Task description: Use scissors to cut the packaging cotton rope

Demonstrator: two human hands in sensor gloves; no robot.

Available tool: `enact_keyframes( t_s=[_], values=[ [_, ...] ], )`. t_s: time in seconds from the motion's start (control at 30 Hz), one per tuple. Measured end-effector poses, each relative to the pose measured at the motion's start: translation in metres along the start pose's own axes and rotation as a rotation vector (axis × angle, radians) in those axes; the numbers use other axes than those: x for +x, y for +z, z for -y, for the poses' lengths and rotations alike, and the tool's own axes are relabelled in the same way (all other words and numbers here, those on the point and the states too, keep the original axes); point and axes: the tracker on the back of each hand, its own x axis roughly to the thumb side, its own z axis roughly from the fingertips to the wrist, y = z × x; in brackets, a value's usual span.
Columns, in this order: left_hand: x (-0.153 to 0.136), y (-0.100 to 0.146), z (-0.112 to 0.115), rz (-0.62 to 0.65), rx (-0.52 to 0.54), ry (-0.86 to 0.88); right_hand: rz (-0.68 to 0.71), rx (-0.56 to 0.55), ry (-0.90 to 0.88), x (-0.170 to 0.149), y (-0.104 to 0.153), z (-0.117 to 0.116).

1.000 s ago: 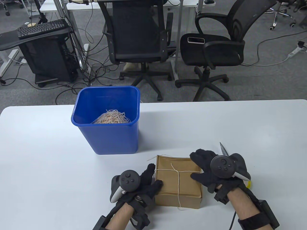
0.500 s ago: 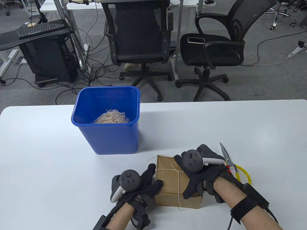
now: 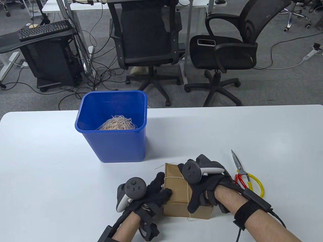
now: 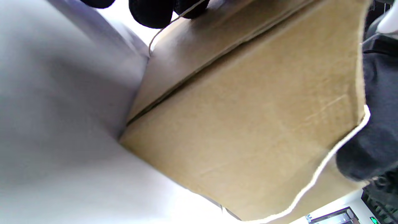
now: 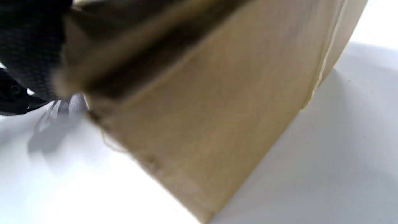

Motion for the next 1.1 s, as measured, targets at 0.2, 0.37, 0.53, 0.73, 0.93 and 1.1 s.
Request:
enact_keyframes(
  t_s=[0.2,0.37,0.53,0.73,0.93,1.1],
  values=[
    [-0.003,0.001,-0.004,0.016,-0.006,0.059,0.064,-0.195,-0.044,-0.006,0.01,-0.001],
    [-0.008,0.001,-0.011,0.054,-0.008,0.202,0.088,-0.242,-0.081,-0.011,0.02,0.002],
    [-0.011,0.003,-0.024,0.067,0.026,0.24,0.172,-0.402,-0.234,-0.015,0.04,0.014],
    [-0.019,0.0,-0.025,0.077,0.006,0.545,0.251,-0.474,-0.324,-0.009,0.054,0.02],
    [-0.018,-0.001,-0.023,0.032,0.053,0.633,0.272,-0.483,-0.34,-0.011,0.058,0.018],
    [-0.017,0.0,-0.032,0.009,0.181,0.593,0.296,-0.493,-0.359,-0.013,0.061,0.016]
  ],
)
